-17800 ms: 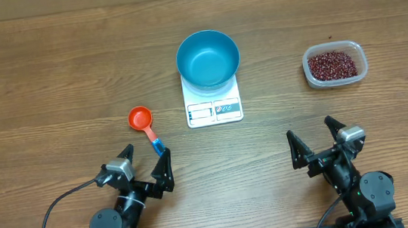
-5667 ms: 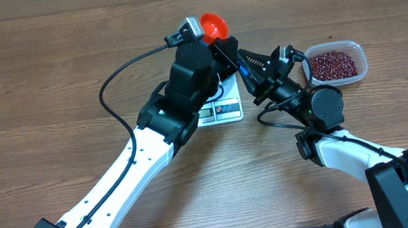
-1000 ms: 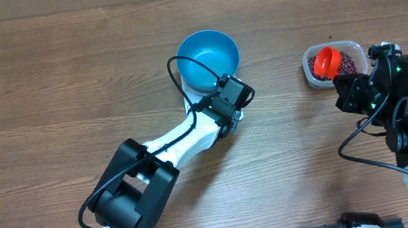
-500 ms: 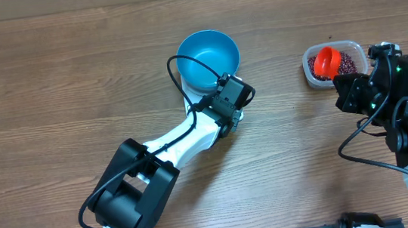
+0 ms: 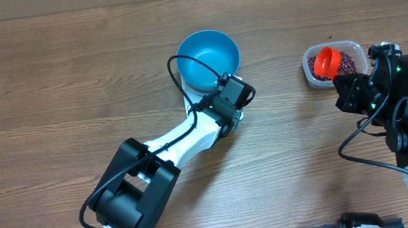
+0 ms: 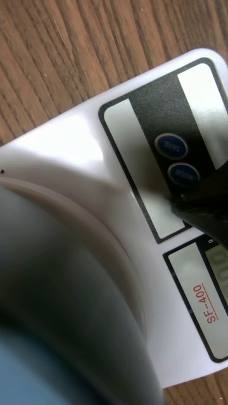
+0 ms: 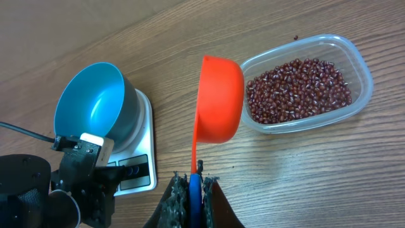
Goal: Scoop item into bowl and weigh 150g on scale
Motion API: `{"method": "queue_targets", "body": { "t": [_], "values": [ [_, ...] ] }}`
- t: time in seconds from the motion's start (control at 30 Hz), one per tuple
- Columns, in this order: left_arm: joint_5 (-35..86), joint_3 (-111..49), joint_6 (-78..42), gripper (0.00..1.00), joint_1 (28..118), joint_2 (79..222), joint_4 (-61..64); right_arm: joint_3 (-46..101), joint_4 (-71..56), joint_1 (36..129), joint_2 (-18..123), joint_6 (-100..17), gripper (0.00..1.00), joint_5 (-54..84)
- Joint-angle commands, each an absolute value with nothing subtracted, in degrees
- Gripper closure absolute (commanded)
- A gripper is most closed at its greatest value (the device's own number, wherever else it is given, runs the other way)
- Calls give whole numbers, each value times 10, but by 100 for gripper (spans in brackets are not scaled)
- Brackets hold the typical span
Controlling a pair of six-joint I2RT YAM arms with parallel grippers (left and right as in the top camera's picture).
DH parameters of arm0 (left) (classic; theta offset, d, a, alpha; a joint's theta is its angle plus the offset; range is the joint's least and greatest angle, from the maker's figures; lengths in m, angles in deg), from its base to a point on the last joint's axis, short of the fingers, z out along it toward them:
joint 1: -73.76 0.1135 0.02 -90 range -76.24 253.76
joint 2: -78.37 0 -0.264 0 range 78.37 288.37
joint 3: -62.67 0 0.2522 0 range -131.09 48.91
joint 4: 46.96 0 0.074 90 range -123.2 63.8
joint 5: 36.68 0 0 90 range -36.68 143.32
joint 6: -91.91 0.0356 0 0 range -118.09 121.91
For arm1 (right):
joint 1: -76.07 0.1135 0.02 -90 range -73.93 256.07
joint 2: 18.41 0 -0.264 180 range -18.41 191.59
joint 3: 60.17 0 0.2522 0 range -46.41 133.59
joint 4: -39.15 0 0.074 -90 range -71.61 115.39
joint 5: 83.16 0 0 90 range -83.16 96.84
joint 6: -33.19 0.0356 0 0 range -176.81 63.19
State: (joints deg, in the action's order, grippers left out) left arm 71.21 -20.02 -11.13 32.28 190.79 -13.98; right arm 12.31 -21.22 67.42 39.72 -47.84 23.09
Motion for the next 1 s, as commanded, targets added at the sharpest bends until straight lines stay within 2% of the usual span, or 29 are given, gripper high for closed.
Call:
{"method": "queue_targets", "body": {
  "t": [0.0, 0.4, 0.63, 0.97],
  "values": [
    [713, -201, -99, 96, 329, 1933, -133, 136, -213, 672, 396, -479, 96, 228],
    [713, -204, -99, 96, 314, 1891, -120, 136, -213, 672, 396, -479, 96, 228],
    [713, -204, -99, 96, 296, 1756, -95, 136, -213, 672, 396, -479, 96, 227],
    [719, -204, -109, 96, 313, 1597, 48, 136, -216, 672, 396, -479, 96, 228]
  ]
}}
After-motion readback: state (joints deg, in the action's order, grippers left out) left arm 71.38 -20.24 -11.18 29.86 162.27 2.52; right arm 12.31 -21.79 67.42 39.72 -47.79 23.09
